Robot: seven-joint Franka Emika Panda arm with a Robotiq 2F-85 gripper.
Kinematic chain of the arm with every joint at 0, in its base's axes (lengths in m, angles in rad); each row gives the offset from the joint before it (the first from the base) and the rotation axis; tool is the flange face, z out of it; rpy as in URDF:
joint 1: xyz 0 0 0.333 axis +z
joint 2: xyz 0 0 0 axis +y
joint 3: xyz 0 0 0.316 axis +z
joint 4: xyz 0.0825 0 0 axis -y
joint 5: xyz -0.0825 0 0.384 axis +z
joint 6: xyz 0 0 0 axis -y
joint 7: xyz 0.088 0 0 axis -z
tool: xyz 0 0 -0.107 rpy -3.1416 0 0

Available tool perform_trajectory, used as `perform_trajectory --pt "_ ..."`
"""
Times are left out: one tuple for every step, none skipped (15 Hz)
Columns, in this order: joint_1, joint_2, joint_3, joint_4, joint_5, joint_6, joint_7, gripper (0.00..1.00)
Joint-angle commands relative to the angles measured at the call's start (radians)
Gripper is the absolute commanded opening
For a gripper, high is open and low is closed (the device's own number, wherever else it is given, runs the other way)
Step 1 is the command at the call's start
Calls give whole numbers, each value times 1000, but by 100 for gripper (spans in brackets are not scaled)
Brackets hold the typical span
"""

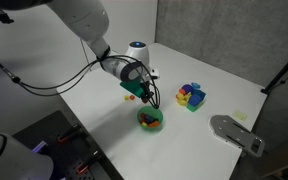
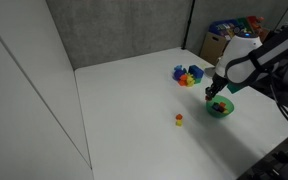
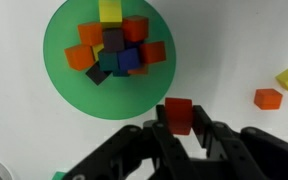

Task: Remove an orange block from the green bowl and put it on the table

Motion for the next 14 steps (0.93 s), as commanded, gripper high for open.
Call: perform_trajectory --pt "22 -83 39 -75 7 -30 18 10" --pt "32 -78 51 -81 9 -22 24 10" --pt "38 -66 68 -82 16 -12 25 10" --pt "47 -51 80 -80 18 -6 32 10" --pt "56 -37 91 -78 21 -1 40 10" --pt "67 -20 101 -72 22 6 50 10" --pt "74 -4 113 -65 27 9 56 10" --pt "82 16 122 -54 31 14 63 10" --pt "97 40 123 -43 29 28 75 10" --pt "109 58 121 -35 29 40 83 10" --pt "126 78 113 -26 23 56 97 10" --pt "145 100 100 -16 15 71 111 10" --pt "164 122 85 -5 8 91 125 10" --pt "176 141 76 5 7 104 130 10"
